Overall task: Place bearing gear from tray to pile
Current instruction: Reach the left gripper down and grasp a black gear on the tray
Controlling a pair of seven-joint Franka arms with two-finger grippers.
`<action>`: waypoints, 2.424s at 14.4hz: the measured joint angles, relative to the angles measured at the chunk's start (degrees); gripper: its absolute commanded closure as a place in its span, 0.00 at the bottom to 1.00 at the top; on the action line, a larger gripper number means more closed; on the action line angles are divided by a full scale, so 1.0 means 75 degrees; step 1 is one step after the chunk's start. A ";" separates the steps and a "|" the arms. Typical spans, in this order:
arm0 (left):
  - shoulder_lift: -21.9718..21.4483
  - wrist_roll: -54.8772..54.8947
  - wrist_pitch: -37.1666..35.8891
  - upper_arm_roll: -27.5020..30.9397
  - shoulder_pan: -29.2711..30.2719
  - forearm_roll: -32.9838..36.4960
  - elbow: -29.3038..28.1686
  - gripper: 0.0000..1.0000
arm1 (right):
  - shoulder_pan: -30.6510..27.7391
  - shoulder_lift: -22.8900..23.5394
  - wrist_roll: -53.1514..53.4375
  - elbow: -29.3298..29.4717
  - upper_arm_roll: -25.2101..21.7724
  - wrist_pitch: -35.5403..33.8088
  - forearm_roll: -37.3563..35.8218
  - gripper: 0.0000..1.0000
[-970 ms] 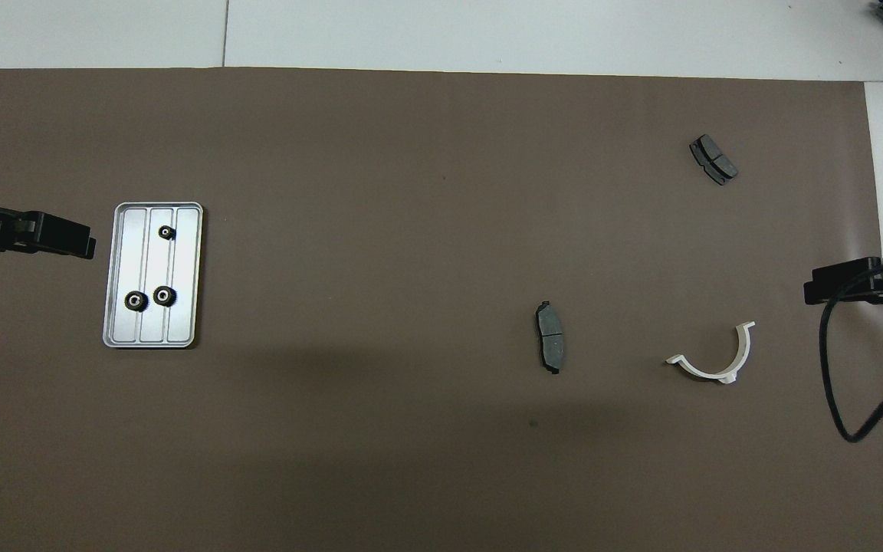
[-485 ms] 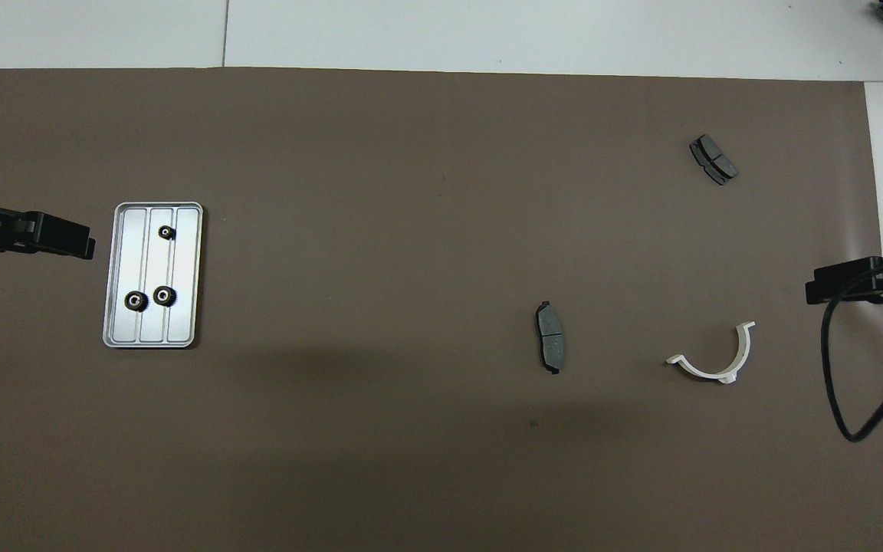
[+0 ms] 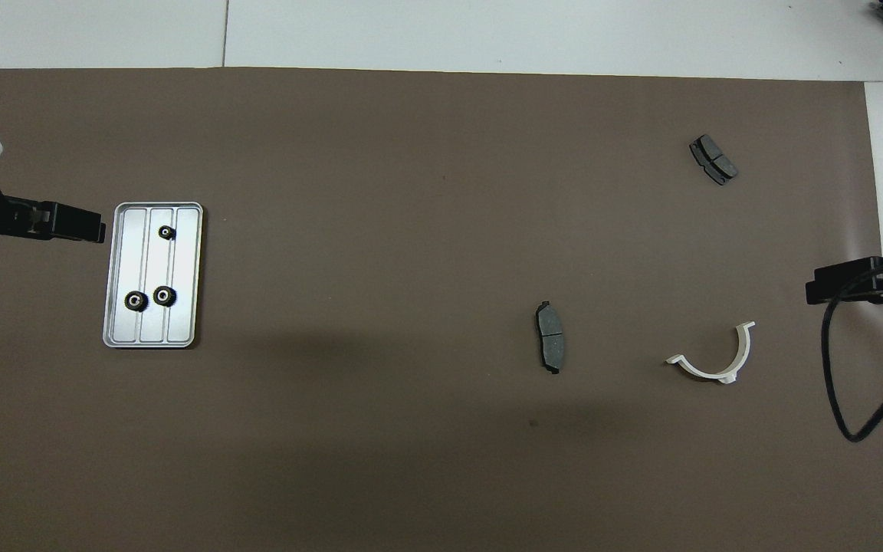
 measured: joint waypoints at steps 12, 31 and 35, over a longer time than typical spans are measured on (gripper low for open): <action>0.2600 -0.0009 0.4404 0.0051 0.0445 0.0000 -0.1142 0.00 | 0.0015 -0.0015 0.0000 0.0000 0.0019 0.0000 0.0000 0.00; 0.3221 -0.0004 0.4999 0.0038 0.0450 0.0004 -0.1594 1.00 | -0.0107 -0.0165 0.0000 0.0001 -0.0021 0.0000 0.0000 0.00; 0.3211 -0.0004 0.4955 0.0025 0.0447 0.0004 -0.1536 1.00 | -0.0056 -0.0186 0.0036 -0.0003 0.0057 -0.0022 0.0009 0.00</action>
